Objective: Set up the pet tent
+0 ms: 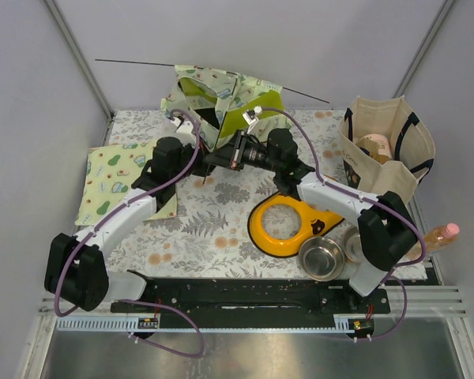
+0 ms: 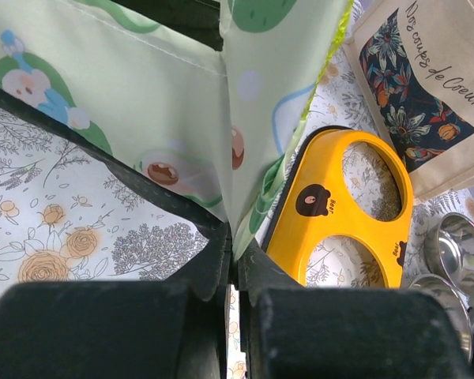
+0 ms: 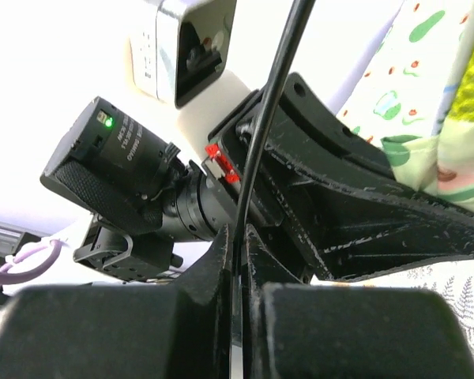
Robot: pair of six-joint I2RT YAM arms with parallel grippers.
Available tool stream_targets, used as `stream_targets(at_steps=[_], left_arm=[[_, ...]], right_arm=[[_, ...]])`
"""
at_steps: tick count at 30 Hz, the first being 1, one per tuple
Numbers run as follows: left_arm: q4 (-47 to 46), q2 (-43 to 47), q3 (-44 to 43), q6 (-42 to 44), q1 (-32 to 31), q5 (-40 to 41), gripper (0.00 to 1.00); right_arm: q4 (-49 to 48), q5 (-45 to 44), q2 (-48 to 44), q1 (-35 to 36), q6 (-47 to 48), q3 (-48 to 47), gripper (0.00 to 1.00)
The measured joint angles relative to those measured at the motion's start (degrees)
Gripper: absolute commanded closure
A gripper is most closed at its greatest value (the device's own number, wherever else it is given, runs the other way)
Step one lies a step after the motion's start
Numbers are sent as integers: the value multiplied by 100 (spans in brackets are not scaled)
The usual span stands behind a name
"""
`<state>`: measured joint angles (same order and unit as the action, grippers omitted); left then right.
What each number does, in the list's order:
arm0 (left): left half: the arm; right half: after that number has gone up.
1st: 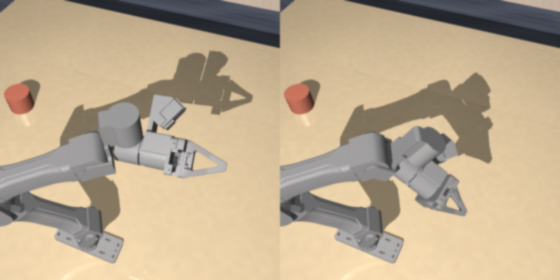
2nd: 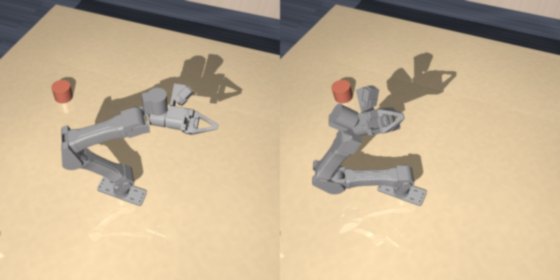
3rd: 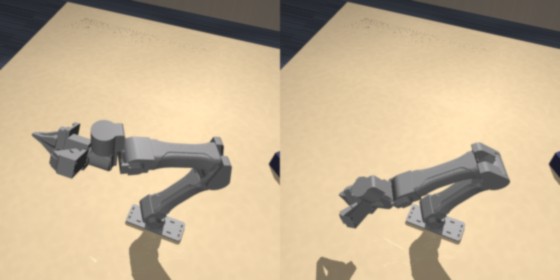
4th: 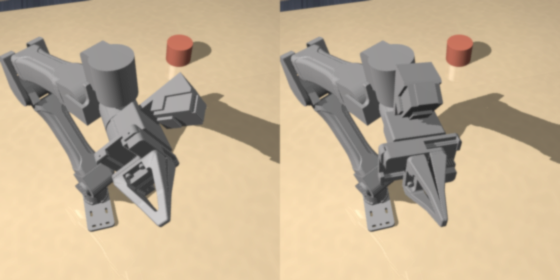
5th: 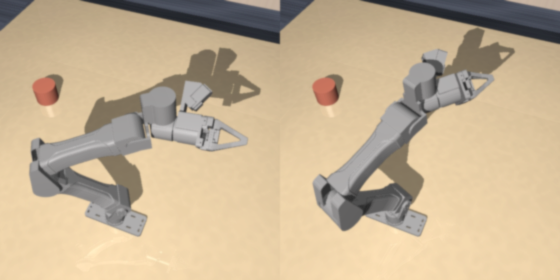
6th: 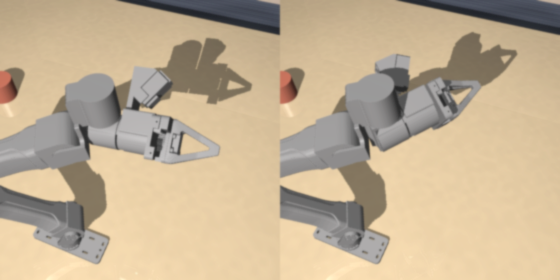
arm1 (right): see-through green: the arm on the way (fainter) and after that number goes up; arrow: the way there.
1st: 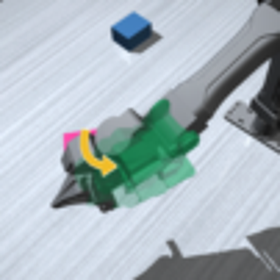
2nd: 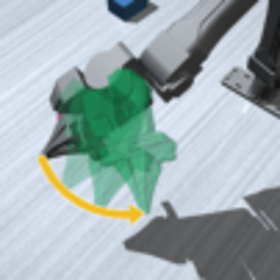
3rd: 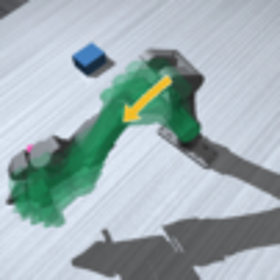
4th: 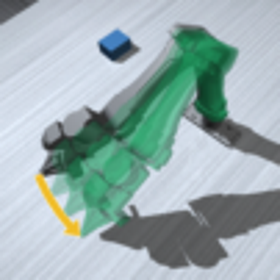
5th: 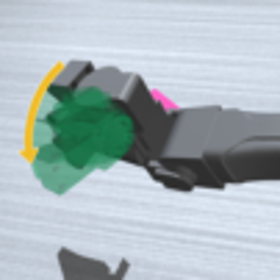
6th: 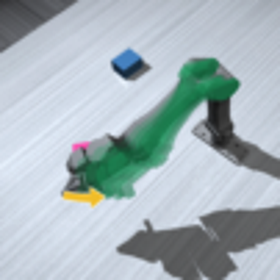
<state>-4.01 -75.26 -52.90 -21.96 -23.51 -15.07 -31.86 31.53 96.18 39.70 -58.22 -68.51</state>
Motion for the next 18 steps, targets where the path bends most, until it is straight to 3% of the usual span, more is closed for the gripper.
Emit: stream_targets(at_steps=[18], left_arm=[[-260,94,-85,76,0,131,100]], right_arm=[[675,-114,415,-474,168,-1141,100]])
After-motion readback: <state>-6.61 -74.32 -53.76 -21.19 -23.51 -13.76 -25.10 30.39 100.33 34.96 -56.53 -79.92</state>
